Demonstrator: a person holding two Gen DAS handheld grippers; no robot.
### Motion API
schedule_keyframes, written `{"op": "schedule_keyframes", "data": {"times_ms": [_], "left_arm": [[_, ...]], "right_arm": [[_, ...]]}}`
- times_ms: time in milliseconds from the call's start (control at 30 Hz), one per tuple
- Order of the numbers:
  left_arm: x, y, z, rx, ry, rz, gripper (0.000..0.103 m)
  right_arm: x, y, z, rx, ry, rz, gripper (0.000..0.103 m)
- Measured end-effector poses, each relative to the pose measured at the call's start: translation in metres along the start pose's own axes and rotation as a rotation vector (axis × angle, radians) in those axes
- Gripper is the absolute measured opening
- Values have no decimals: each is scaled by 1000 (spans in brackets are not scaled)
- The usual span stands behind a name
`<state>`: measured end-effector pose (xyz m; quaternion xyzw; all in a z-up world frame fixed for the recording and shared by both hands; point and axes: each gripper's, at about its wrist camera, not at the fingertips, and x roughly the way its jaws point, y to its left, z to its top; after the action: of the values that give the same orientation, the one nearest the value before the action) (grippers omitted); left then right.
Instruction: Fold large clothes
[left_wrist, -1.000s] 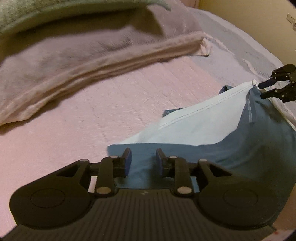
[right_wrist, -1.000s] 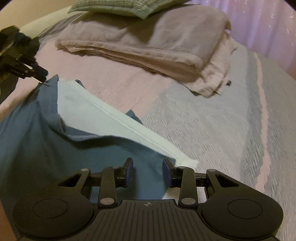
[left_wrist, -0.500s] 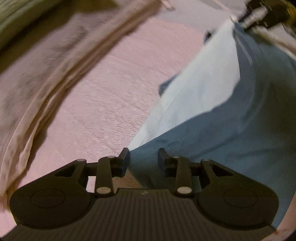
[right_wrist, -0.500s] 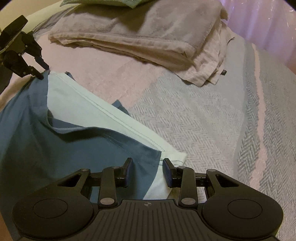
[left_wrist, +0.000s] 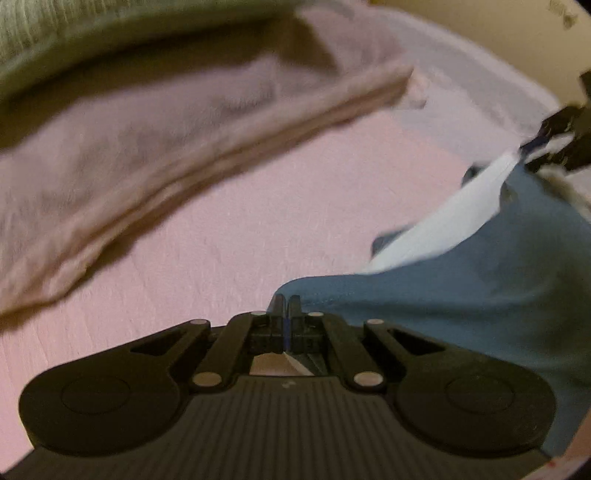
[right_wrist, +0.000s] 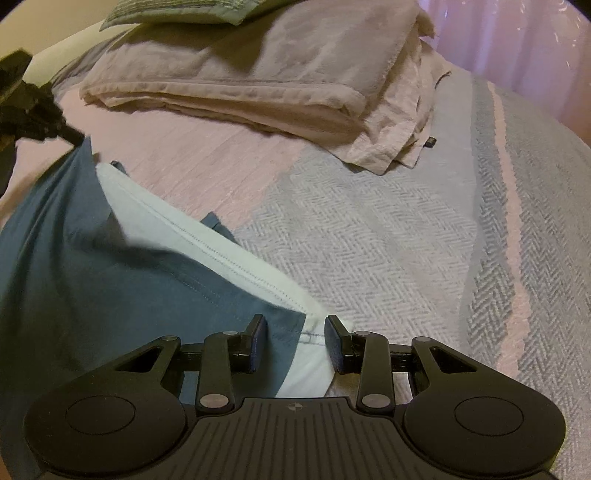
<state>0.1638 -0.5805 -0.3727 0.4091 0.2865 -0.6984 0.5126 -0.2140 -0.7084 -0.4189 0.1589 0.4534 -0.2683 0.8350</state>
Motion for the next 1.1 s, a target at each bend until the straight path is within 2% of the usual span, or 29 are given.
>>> {"op": "schedule_keyframes", "data": {"times_ms": [67, 167, 200, 233, 333, 400, 467, 533, 600, 667, 733, 833, 900, 1067, 1100], "left_arm": [[11, -10, -6, 30, 39, 25, 0], [14, -12, -14, -3, 31, 38, 0], [15, -12, -15, -32, 25, 40, 0], [13, -10, -15, -48, 17, 43, 0], [-1, -13, -16, -54, -22, 66, 0], [-13, -11, -17, -93, -63, 69, 0], [-19, -6, -18, -143, -91, 71, 0], [-14, -3, -19, -182, -81, 69, 0], [-3, -8, -19, -153, -44, 85, 0], [3, -13, -18, -129, -30, 87, 0], [3, -13, -18, -137, -38, 80, 0], [6, -10, -17, -145, -36, 80, 0], [7, -11, -16, -136, -34, 84, 0], [7, -13, -17, -130, -30, 87, 0], [7, -13, -17, -127, -30, 88, 0]], "right_arm": [[3, 1, 2, -10, -3, 4, 33], [10, -3, 2, -8, 19, 19, 32], [8, -4, 0, -11, 0, 26, 26], [3, -4, -1, -21, -31, 38, 3], [-16, -5, -4, -26, -120, 49, 3], [-22, -6, -6, -14, -156, 43, 3], [-21, -15, -6, 54, -167, 57, 3], [-10, -23, -7, 132, -122, 66, 3], [1, -15, -7, 74, -50, 15, 3], [-1, -5, -4, 24, -39, 9, 7], [-7, -1, -1, 3, -60, 40, 15], [-7, 7, 5, -61, -53, 28, 25], [-2, 9, 6, -94, -37, 13, 26], [8, 11, 1, -170, -17, 11, 24], [5, 14, 0, -200, -29, 3, 7]]}}
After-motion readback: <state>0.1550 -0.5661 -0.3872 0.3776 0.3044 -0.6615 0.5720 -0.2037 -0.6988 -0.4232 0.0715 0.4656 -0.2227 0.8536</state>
